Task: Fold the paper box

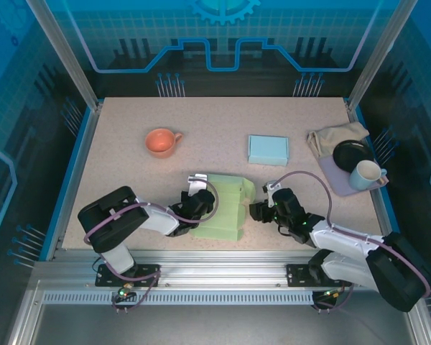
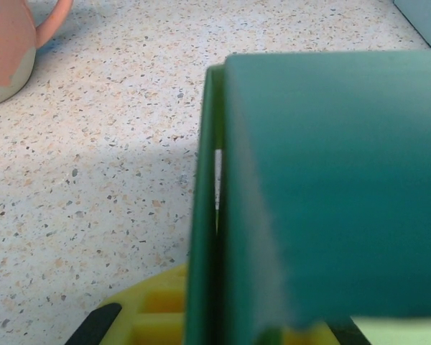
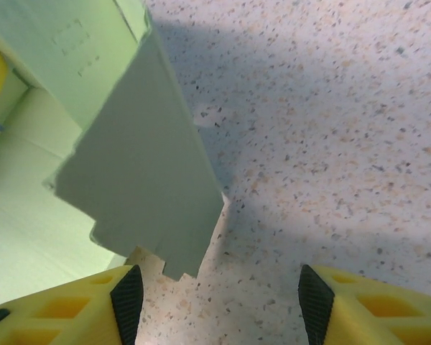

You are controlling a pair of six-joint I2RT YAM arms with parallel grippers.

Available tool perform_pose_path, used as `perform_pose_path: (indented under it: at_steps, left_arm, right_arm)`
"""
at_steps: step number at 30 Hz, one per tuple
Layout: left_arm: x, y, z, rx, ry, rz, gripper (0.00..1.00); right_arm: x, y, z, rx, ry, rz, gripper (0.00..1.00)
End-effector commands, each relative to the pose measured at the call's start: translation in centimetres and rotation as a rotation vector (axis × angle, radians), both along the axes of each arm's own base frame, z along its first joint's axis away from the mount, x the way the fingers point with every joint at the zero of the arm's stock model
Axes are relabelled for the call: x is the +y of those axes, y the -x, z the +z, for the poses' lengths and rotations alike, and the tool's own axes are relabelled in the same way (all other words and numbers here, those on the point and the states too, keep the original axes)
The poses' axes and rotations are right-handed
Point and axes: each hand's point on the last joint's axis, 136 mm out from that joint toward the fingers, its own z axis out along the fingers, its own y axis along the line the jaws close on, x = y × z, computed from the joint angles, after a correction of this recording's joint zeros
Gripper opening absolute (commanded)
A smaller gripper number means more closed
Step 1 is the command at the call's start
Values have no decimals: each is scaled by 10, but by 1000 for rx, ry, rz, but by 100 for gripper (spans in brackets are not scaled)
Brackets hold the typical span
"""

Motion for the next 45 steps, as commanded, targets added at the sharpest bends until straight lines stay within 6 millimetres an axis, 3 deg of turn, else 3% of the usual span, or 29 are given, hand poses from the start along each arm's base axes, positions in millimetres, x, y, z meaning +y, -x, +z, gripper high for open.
perform_pose_path:
  at_steps: [1,9,12,19,24,30,36,45]
  left_arm:
    - [-8,-5,9,-12,12,-12,0]
    - [-11,-7,7,-6,-1,-16,0]
    - [-8,-7,8,-8,-12,-13,0]
    - [-7,-5,11,-9,3,-12,0]
    - [-7,-5,12,-10,5,-14,0]
    - [-7,-4,12,-7,5,-19,0]
    - [-9,-5,10,-2,2,-22,0]
    - [-12,-6,4,7,0,-26,0]
  right_arm:
    - [21,-5,19,-43,-50,59,62]
    - [25,-8,30,-60,-53,65,62]
    - [9,-4,31,-51,-37,-7,62]
    - [-50,1,34,-78,60,-253,63]
    - [-58,-6,28,-55,46,-294,64]
    - [-39,-21,16,12,68,-229,64]
    - [-1,-31,14,42,16,-104,64]
    - [11,-40,15,48,16,-86,64]
